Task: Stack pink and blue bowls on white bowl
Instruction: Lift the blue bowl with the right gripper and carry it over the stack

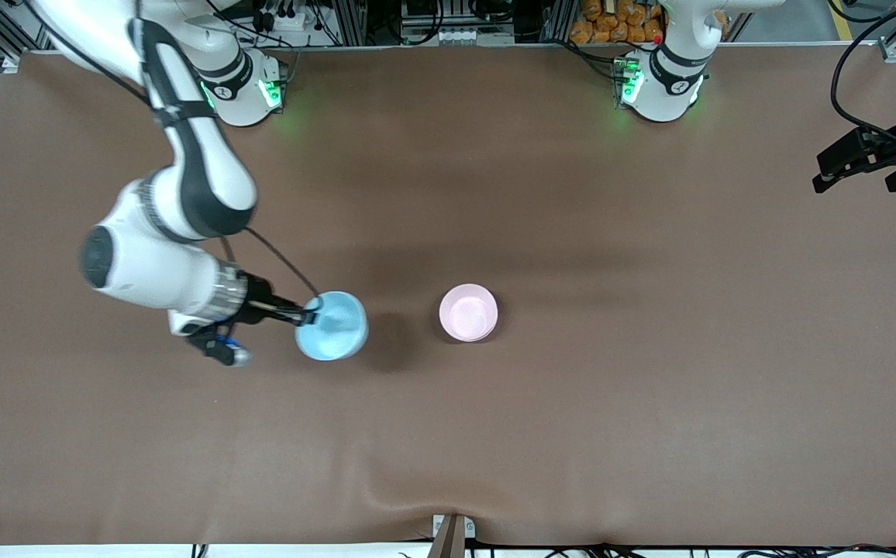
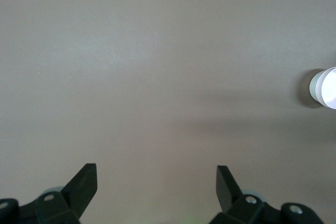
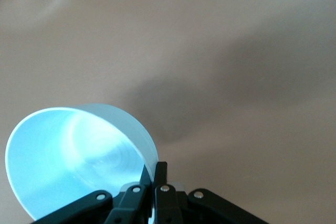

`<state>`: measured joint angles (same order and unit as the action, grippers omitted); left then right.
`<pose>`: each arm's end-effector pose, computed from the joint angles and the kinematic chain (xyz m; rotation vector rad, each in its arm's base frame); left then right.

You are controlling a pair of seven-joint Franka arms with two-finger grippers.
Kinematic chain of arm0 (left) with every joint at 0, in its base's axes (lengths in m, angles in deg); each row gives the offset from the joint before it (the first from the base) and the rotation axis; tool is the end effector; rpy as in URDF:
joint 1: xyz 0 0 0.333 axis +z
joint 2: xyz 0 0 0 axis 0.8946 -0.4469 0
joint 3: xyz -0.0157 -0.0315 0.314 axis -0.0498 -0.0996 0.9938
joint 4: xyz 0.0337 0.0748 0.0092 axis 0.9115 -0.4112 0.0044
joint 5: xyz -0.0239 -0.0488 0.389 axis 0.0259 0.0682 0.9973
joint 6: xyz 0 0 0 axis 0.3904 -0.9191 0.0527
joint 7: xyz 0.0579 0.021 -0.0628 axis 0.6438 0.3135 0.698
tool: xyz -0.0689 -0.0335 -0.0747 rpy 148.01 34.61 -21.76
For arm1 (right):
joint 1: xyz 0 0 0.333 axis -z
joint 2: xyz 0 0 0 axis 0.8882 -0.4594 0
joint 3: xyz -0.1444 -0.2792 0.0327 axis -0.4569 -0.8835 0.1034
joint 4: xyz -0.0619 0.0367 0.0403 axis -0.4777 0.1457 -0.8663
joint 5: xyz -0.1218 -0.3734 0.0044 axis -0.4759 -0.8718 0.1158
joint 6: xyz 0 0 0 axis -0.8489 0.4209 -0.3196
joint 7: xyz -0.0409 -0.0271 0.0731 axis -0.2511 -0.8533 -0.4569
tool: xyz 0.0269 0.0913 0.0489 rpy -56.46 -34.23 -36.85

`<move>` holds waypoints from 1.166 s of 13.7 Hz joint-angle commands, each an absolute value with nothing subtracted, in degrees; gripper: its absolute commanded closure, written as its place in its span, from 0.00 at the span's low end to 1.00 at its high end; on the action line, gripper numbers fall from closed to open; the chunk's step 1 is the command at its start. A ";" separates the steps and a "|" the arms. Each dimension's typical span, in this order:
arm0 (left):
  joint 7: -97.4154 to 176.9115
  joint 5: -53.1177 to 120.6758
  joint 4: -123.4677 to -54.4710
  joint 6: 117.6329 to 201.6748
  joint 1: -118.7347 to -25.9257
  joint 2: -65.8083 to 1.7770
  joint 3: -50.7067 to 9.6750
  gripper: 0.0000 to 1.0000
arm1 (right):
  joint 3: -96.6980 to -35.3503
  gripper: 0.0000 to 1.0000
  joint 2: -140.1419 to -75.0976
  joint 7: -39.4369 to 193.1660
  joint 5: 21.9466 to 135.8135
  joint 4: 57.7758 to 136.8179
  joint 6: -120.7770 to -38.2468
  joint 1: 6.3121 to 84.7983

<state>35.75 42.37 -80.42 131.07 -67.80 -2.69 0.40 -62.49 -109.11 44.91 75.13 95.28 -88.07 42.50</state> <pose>0.5313 -0.0153 0.6489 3.1308 0.0211 0.0274 0.6324 0.2336 0.3539 -2.6124 0.6229 0.1998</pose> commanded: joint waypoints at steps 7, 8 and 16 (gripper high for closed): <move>35.85 42.42 -78.73 129.24 -67.85 -3.23 0.53 0.00 | -63.39 1.00 -117.98 33.00 80.36 91.27 -99.85 30.85; 35.85 42.42 -78.64 129.24 -67.94 -3.23 0.53 0.00 | -63.39 1.00 -118.95 31.16 79.92 90.31 -100.64 29.45; 35.93 42.24 -78.73 129.15 -68.11 -3.84 0.45 0.00 | -63.65 1.00 -121.77 25.34 79.30 92.92 -106.97 22.32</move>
<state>35.75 42.37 -80.19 130.31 -67.83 -2.92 0.41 -62.71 -121.52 26.18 78.98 92.30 -106.41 23.64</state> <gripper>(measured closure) 0.000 0.969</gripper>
